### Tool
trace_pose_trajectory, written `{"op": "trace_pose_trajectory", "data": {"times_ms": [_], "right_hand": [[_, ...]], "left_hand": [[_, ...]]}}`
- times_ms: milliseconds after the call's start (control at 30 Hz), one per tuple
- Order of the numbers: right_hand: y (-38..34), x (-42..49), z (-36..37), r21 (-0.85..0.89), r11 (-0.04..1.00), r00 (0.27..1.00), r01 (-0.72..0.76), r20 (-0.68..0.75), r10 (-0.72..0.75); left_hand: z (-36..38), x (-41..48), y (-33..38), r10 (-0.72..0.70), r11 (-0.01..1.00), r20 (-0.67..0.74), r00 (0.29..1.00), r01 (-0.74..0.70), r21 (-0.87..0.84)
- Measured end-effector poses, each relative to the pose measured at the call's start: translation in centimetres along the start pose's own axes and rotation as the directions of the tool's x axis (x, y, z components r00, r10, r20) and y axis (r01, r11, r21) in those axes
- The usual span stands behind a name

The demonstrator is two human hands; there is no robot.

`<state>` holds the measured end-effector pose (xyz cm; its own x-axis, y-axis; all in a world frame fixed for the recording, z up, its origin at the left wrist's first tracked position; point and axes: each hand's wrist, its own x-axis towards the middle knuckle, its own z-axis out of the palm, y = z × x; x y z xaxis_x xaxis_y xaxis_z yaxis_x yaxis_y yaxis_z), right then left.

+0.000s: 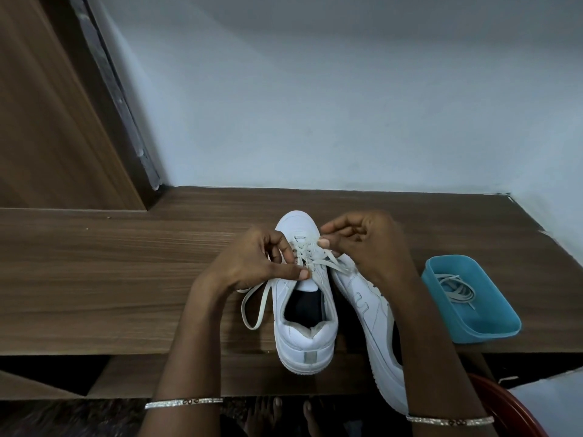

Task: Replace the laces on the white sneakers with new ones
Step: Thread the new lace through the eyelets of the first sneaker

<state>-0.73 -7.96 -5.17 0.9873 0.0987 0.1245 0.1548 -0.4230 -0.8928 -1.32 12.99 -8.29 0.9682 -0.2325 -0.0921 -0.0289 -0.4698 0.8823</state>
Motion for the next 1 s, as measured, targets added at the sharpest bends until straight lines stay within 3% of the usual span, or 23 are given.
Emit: {"op": "trace_pose_trajectory", "data": {"times_ms": [133,300,367,433,500,567,700,1000], "right_hand": [[0.9,0.4,0.5,-0.348,0.934,0.997,0.082,0.028,-0.077],[0.5,0.3,0.6,-0.541,0.838,0.954,0.071,-0.208,-0.215],[0.4,0.2,0.5,-0.518,0.851,0.933,0.087,-0.257,-0.251],[0.2,0.2,0.4,-0.349,0.934,0.964,0.076,-0.215,-0.158],[0.0,0.0,0.6,-0.099,0.995,0.998,0.017,-0.060,-0.023],[0.0,-0.3,0.9,0.008,1.000,0.995,-0.028,0.092,0.027],[-0.2,-0.6,1.6,-0.032,0.996,0.969,-0.085,0.231,0.090],[-0.6,-0.7,3.3,-0.275,0.960,0.979,0.044,0.202,0.013]], "left_hand": [[0.0,0.0,-0.1,-0.051,0.995,0.009,0.999,0.050,0.090],[-0.2,-0.4,0.2,-0.091,0.996,0.043,0.995,0.091,-0.013],[-0.5,-0.7,0.3,-0.124,0.988,0.062,0.990,0.129,-0.083],[-0.7,-0.9,0.2,-0.140,0.975,0.079,0.987,0.151,-0.161],[-0.9,-1.0,-0.1,-0.154,0.964,0.084,0.984,0.169,-0.205],[-0.9,-1.0,-0.3,-0.171,0.954,0.081,0.982,0.185,-0.235],[-0.8,-1.1,-0.4,-0.191,0.936,0.081,0.978,0.206,-0.284],[-0.9,-1.0,-0.8,-0.192,0.931,0.095,0.977,0.212,-0.298]]}}
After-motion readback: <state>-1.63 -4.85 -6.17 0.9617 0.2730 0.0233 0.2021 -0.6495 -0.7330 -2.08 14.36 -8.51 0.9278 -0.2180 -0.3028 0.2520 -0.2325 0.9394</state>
